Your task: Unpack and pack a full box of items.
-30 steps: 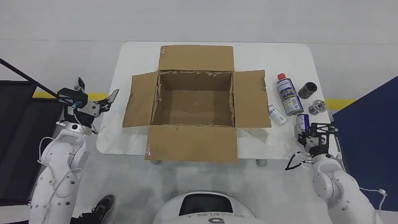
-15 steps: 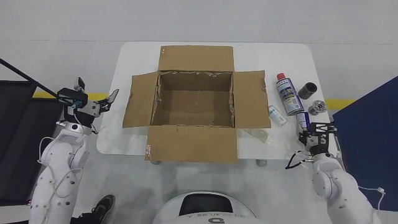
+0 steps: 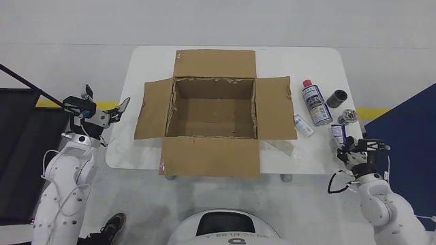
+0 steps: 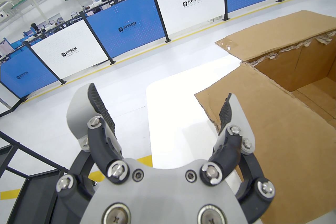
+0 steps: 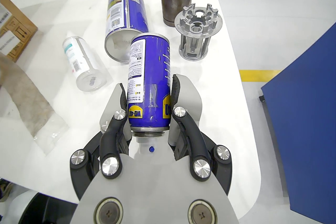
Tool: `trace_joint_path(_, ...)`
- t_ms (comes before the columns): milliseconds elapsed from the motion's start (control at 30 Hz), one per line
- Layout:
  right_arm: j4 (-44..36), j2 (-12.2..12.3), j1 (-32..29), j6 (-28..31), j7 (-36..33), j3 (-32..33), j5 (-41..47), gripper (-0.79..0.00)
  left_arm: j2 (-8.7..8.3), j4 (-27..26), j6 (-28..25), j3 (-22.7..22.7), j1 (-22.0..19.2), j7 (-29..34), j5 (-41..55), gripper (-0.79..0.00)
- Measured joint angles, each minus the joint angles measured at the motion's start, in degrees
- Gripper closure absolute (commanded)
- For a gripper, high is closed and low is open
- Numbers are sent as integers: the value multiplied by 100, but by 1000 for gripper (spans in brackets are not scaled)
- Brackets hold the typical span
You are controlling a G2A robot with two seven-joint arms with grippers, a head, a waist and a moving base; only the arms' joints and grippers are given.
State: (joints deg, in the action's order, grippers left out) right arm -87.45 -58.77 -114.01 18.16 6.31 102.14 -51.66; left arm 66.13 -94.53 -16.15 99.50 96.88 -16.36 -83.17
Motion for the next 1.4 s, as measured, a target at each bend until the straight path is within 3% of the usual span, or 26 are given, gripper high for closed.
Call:
trace_joint_path(167,192,21,76,1097,-329,290,1115,0,0,0,0,0,0,0,0,-785)
trace_joint_path(333,590,91,347,2213,-1493,535,2912,0,0,0,0,0,0,0,0,-785)
trace_joint_path(400,791,130,471,2529,-2089,554,3669,0,0,0,0,0,0,0,0,-785)
trace_joint_path(533,1085,188,657,2548,-3226,588,5030,0,0,0,0,0,0,0,0,-785)
trace_joint_path(833,1074,180,653,2569,-3033,545,4840,0,0,0,0,0,0,0,0,-785)
trace_joint_path(1067,1108,269,1028,3325,-4035,499,5483,0,0,0,0,0,0,0,0,-785)
trace_joint_path(1233,286,313,893,3480,-4436,509,5610,0,0,0,0,0,0,0,0,-785)
trace_joint_path(1400,-786,249,611,2852,-4071,293,5088,0,0,0,0,0,0,0,0,-785)
